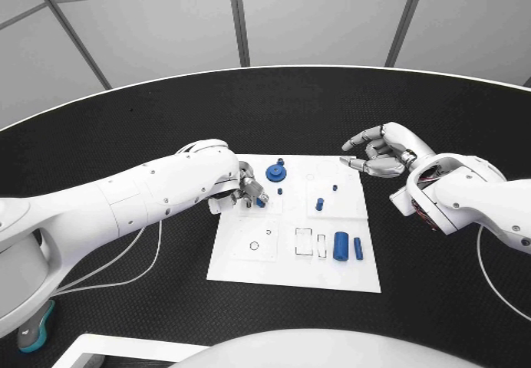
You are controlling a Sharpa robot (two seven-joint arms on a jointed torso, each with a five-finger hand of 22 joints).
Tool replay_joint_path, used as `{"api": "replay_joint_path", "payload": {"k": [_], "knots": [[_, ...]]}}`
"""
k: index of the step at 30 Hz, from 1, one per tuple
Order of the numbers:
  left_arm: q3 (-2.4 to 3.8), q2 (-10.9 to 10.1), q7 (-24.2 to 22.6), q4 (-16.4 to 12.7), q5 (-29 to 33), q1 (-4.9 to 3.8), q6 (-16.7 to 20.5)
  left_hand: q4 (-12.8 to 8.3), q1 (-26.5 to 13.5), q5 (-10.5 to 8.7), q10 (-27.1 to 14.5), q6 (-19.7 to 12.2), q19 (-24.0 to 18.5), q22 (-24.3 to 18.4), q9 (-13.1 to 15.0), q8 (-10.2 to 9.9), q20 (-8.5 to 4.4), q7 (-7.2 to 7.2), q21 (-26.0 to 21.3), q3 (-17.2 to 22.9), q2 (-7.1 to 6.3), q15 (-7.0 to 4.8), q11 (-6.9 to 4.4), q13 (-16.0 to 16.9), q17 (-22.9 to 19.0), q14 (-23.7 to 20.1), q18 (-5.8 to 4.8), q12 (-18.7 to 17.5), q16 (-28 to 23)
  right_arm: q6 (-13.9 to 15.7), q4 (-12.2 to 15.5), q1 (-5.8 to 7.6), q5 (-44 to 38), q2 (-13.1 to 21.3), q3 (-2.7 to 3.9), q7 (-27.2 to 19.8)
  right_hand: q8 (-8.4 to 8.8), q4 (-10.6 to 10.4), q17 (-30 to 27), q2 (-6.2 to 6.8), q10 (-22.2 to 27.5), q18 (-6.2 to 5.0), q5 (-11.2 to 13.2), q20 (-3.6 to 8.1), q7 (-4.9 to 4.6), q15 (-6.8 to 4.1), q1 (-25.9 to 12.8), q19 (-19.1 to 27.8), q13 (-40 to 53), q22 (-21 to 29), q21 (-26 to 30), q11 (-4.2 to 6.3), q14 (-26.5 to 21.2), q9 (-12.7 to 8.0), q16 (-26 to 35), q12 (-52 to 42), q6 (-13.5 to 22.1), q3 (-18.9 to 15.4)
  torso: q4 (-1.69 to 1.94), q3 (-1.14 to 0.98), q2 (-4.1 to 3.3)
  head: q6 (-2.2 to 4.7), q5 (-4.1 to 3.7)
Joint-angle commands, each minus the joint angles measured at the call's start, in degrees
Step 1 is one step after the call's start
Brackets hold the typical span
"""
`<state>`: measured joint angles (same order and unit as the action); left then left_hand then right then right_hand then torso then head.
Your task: Assemble the parts on the task board
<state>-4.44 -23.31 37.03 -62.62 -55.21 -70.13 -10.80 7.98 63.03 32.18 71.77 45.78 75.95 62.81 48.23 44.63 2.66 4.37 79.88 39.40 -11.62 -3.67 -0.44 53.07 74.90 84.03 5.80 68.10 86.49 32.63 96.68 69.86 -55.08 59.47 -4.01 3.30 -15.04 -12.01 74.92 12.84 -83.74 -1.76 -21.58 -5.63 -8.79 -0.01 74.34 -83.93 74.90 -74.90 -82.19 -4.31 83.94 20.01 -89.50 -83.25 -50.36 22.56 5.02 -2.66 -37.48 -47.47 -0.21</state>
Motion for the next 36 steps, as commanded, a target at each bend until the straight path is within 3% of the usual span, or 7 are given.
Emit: {"api": "replay_joint_path", "payload": {"k": [1, 24, 32, 36], "knots": [[0.0, 0.0, 0.0, 0.0, 0.0, 0.0, -0.1, -0.4, -0.3, 0.01, -0.1, -0.3, 0.0, 0.0, -0.1, -1.3, -0.43, -0.91, -0.3, 0.2, 0.39, -0.45, -0.3, -0.1, 8.2, 4.1, -0.35, -0.2, -0.1, 0.0, 0.0, 0.0, 0.0, 0.0, 0.0, 0.0, -0.3, -0.3, 13.6, -0.15, -0.2, -0.36, -0.2, 0.44, -0.17, -0.45, 0.3, -3.1, 8.6, -8.6, 0.4, 0.31, 5.7, -0.1, 0.3, 0.1, -0.3, 0.0, 0.03, 0.01, 0.0, -0.02, -0.06], [0.0, 0.1, 0.2, 0.4, 0.0, 0.0, -0.2, 2.1, -0.8, 0.02, -0.1, 0.5, 0.1, -0.1, -1.0, -2.1, -0.53, -0.95, -0.5, -4.1, -1.2, -0.49, -0.33, -0.1, 8.2, 4.1, -0.36, 0.1, -0.1, 0.0, -0.1, 0.0, 0.0, -0.1, 0.0, 0.0, -0.26, -0.6, 13.6, -0.07, -0.2, -0.37, -0.1, 0.44, -0.19, -0.43, -0.1, -3.1, 8.6, -8.5, 0.4, 0.28, 5.7, -0.1, 0.3, 0.1, -0.3, -0.1, 0.03, 0.05, -0.05, -0.2, 0.0], [0.0, 0.0, 0.1, 0.3, 0.0, 0.0, -0.4, 2.2, -0.6, 0.03, -0.1, 0.6, 0.2, -0.1, -1.1, -2.2, -0.54, -0.98, -0.5, -4.5, -1.36, -0.49, -0.34, -0.1, 8.2, 4.1, -0.36, 0.1, -0.1, 0.0, -0.2, 0.0, 0.0, -0.1, 0.0, -0.1, -0.26, -0.6, 13.6, -0.07, -0.2, -0.37, -0.1, 0.44, -0.19, -0.43, -0.1, -3.1, 8.6, -8.5, 0.4, 0.28, 5.7, -0.1, 0.3, 0.1, -0.3, -0.1, 0.02, 0.02, -0.05, -0.22, -0.04], [0.0, 0.0, 0.0, 0.2, 0.0, 0.0, -0.5, 1.9, 0.9, 0.31, -0.1, 0.7, 0.2, -0.2, -1.3, -2.4, -0.59, -1.16, -0.6, -4.6, -0.72, -0.61, -0.51, -0.1, 8.2, 4.1, -0.35, 0.2, -0.1, -0.1, -0.2, 0.0, 0.0, -0.1, 0.0, 0.0, -0.26, -0.6, 13.6, -0.07, -0.2, -0.37, -0.1, 0.44, -0.19, -0.43, -0.1, -3.1, 8.6, -8.5, 0.4, 0.28, 5.7, -0.1, 0.3, 0.1, -0.3, -0.1, 0.04, 0.04, -0.09, -0.27, -0.05]]}}
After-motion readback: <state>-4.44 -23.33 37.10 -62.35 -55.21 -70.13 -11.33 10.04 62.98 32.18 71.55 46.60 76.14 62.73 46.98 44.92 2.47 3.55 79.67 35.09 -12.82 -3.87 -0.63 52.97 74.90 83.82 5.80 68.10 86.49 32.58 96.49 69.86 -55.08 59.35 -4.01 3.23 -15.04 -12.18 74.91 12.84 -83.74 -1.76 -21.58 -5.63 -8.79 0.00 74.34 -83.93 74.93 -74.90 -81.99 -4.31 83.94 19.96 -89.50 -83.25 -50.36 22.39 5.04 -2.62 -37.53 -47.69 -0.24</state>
